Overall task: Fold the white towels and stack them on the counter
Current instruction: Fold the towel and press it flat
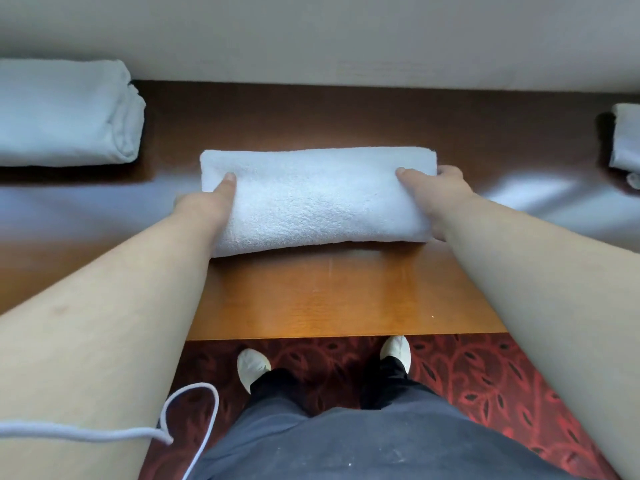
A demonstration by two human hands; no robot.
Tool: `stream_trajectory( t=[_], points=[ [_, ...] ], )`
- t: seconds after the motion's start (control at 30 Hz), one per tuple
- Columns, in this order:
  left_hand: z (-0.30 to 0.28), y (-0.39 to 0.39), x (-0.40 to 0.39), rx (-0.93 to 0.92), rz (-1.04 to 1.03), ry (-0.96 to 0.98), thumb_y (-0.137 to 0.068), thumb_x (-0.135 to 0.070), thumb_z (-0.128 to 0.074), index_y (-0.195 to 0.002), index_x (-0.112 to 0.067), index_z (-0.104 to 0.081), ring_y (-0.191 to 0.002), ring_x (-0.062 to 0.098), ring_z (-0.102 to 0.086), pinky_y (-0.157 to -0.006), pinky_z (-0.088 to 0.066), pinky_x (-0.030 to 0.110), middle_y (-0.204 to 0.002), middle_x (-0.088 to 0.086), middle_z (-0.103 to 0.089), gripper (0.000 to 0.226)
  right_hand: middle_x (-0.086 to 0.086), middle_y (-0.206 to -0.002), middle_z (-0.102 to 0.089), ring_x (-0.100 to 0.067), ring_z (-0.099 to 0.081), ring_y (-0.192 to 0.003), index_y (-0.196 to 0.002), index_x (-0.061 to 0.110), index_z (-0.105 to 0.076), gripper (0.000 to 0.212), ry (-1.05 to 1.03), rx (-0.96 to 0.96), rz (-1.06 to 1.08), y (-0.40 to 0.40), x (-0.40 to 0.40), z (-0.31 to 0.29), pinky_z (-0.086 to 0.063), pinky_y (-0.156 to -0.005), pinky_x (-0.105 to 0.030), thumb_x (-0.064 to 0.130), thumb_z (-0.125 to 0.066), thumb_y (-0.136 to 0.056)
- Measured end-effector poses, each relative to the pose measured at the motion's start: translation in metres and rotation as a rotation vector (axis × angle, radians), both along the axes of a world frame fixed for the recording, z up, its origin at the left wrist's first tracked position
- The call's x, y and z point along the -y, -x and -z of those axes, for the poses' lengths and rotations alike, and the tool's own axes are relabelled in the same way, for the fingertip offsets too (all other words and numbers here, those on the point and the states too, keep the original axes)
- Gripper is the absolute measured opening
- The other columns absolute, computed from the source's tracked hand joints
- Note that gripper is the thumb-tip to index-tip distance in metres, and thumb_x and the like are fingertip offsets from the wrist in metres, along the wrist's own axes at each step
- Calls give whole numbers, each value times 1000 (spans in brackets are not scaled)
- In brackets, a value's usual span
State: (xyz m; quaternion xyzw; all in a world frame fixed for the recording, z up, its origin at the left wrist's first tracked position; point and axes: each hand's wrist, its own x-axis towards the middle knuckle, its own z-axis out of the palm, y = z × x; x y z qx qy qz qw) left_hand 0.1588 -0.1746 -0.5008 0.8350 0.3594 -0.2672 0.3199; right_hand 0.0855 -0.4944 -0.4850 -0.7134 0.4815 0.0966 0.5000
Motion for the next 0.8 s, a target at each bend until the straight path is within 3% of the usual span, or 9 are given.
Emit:
stream_trajectory(
  t=[0.07, 0.13, 0.23, 0.33, 0.4, 0.47, 0.57, 0.67, 0.8],
  points=[
    [-5, 3, -4, -56, -27, 223, -72, -80, -55, -139, -13, -47, -114, 36, -59, -102, -46, 48, -131, 8, -59, 95, 1, -101, -73, -24, -72, -85, -121, 16, -61, 71, -190, -102, 55, 0, 7, -4, -57, -85, -43, 51, -85, -64],
    [-12, 8, -7, -167, -62, 473, -83, -70, -58, -124, -17, -60, -102, 29, -67, -98, -49, 46, -116, 6, -69, 67, -2, -92, -77, -25, -75, -82, -106, 15, -69, 54, -306, -188, 54, 2, 12, -15, -57, -87, -45, 43, -89, -65],
    [-25, 15, -14, -190, -91, 605, -89, -58, -59, -103, -16, -66, -76, 24, -74, -72, -58, 38, -90, 5, -76, 45, -4, -91, -78, -28, -76, -79, -107, 13, -71, 47, -372, -175, 0, 6, 11, -32, -58, -82, -44, 38, -88, -71],
    [-50, 23, -27, -44, -160, 691, -92, -45, -60, -104, -16, -64, -71, 24, -74, -52, -57, 37, -84, 5, -77, 32, -7, -98, -77, -28, -75, -85, -114, 11, -69, 42, -425, -35, -41, 7, -6, -57, -59, -75, -47, 30, -83, -78],
    [-73, 26, -44, 57, -168, 705, -92, -41, -61, -106, -16, -63, -71, 24, -74, -54, -58, 37, -85, 5, -77, 29, -9, -101, -77, -30, -75, -88, -115, 11, -67, 42, -431, 37, -73, 6, -21, -79, -59, -73, -49, 30, -81, -80],
    [-98, 25, -67, 127, -158, 703, -91, -40, -63, -108, -16, -64, -74, 25, -74, -63, -58, 38, -88, 6, -77, 30, -10, -103, -76, -28, -75, -88, -118, 10, -65, 46, -406, 118, -109, 4, -38, -102, -59, -71, -43, 32, -81, -81],
    [-139, 20, -107, 167, -133, 684, -89, -44, -64, -110, -17, -65, -77, 25, -75, -70, -56, 38, -92, 5, -77, 34, -10, -104, -76, -31, -75, -88, -118, 14, -65, 49, -435, 214, -129, -1, -70, -132, -59, -73, -46, 46, -76, -82],
    [-177, 12, -143, 195, -89, 690, -89, -50, -64, -110, -17, -66, -80, 23, -75, -65, -58, 35, -93, 4, -77, 39, -6, -98, -77, -30, -75, -85, -113, 19, -67, 53, -444, 259, -94, -9, -105, -154, -59, -72, -45, 59, -70, -79],
    [-226, -2, -182, 290, -64, 664, -86, -58, -64, -105, -18, -67, -77, 22, -75, -53, -58, 33, -89, 3, -77, 44, -7, -94, -78, -28, -76, -79, -113, 16, -66, 41, -436, 324, -76, -23, -147, -175, -60, -66, -42, 48, -70, -87]
  ],
)
